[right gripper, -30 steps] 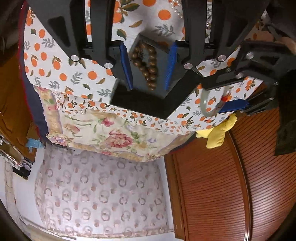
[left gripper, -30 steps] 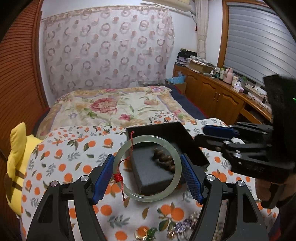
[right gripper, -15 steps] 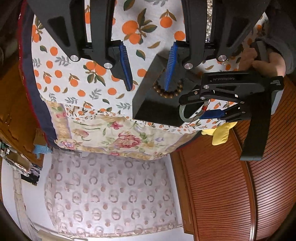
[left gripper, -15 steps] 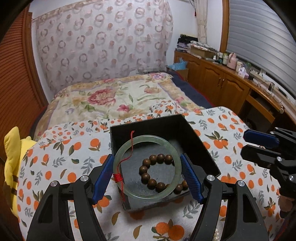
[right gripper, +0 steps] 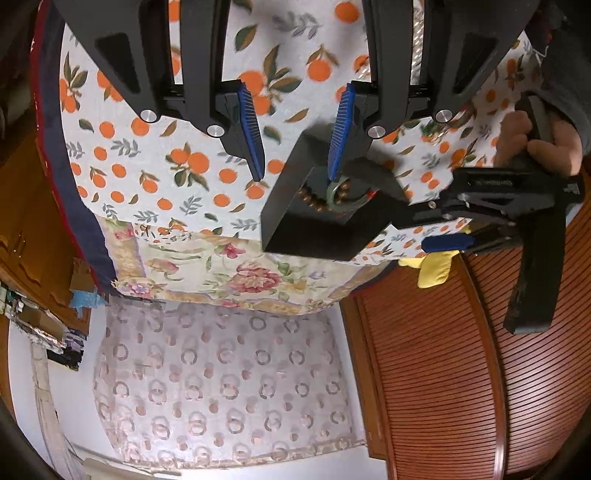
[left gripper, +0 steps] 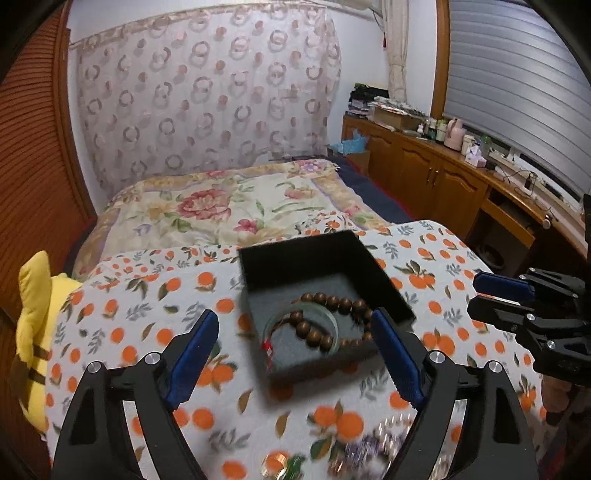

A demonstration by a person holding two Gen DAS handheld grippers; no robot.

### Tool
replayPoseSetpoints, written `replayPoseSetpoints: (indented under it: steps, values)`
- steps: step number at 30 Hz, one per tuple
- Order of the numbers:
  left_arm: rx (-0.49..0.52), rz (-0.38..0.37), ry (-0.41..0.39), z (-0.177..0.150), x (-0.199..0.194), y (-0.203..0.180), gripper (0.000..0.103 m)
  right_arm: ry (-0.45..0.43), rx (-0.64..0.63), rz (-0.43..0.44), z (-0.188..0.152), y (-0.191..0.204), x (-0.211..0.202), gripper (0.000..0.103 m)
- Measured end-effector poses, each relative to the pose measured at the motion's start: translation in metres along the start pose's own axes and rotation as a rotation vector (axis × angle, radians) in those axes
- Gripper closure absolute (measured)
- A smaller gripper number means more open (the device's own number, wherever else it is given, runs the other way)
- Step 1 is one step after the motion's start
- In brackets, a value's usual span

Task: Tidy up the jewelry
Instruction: 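Withdraw both tools from the box back toward the jewelry pile, then grasp the red string with the right tool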

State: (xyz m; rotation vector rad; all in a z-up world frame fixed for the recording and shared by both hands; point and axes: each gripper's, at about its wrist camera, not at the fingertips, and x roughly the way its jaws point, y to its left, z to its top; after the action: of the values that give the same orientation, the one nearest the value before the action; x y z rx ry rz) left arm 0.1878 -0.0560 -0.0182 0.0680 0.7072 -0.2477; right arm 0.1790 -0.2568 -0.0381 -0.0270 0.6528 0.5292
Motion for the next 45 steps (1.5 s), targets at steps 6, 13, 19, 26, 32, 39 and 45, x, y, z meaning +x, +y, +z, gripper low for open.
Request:
replayPoseSetpoints:
  steps: [6, 13, 19, 26, 32, 39, 45]
  values:
    - [0.006, -0.003, -0.004, -0.029, -0.029, 0.012, 0.022, -0.009, 0.000, 0.020, -0.017, 0.025, -0.011, 0.057]
    - [-0.025, 0.010, 0.021, -0.068, -0.047, 0.027, 0.021, 0.018, -0.037, 0.080, -0.037, 0.064, -0.015, 0.055]
    - [-0.053, 0.059, 0.006, -0.099, -0.064, 0.037, 0.016, 0.064, -0.065, 0.130, -0.058, 0.098, -0.011, 0.055]
    - [-0.059, 0.101, -0.017, -0.126, -0.085, 0.041, 0.009, 0.120, -0.115, 0.173, -0.078, 0.131, -0.001, 0.055]
    - [-0.088, 0.092, -0.015, -0.145, -0.096, 0.050, 0.008, 0.163, -0.182, 0.226, -0.088, 0.160, 0.005, 0.062]
    - [-0.101, 0.109, 0.007, -0.162, -0.102, 0.057, 0.008, 0.231, -0.249, 0.227, -0.098, 0.182, 0.020, 0.071]
    - [-0.112, 0.102, 0.013, -0.170, -0.105, 0.060, 0.008, 0.253, -0.291, 0.155, -0.100, 0.188, 0.031, 0.071]
